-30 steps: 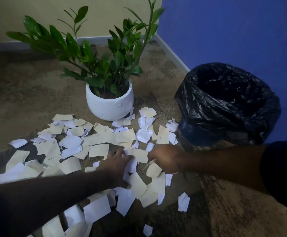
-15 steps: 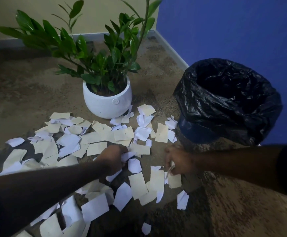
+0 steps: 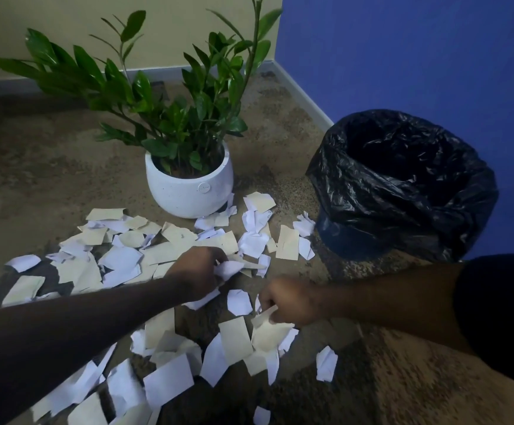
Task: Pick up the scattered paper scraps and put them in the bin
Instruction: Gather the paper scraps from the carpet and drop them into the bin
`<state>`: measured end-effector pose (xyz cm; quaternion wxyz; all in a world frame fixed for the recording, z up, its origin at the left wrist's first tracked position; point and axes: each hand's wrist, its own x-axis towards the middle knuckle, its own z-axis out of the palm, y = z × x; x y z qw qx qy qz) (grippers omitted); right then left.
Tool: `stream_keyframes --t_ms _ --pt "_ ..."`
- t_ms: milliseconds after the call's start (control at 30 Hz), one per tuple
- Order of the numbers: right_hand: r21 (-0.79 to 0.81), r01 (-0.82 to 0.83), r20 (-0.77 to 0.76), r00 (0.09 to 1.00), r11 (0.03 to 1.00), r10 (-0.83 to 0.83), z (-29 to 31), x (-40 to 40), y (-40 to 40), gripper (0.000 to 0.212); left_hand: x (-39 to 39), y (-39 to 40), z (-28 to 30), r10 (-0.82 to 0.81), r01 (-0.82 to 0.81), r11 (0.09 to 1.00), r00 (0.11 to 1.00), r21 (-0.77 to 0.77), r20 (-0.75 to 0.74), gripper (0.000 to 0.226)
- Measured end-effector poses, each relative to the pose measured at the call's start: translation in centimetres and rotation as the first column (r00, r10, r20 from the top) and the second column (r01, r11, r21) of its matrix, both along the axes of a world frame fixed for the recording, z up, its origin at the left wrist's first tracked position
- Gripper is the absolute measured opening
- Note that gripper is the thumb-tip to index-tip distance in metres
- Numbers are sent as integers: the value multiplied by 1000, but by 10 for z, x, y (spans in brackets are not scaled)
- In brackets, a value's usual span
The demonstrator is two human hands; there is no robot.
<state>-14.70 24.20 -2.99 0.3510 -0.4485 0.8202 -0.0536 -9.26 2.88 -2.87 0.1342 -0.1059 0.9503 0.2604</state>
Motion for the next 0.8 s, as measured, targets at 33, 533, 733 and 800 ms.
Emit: stream_keyframes --t_ms 33,533,733,800 --pt "-24 25 -2 1000 999 -25 6 -5 -2 22 -2 -2 2 2 -2 1000 1000 -2 -9 31" --pt "-652 362 77 906 667 -416 167 -71 -23 15 -44 -23 42 239 -200 964 941 174 -239 22" --pt "-834 493 239 728 248 -643 214 -122 3 16 -54 -13 70 392 -285 875 892 391 -225 21" --pt "-859 481 225 664 177 -714 216 -143 30 17 -58 -7 85 415 -271 834 883 481 -221 19"
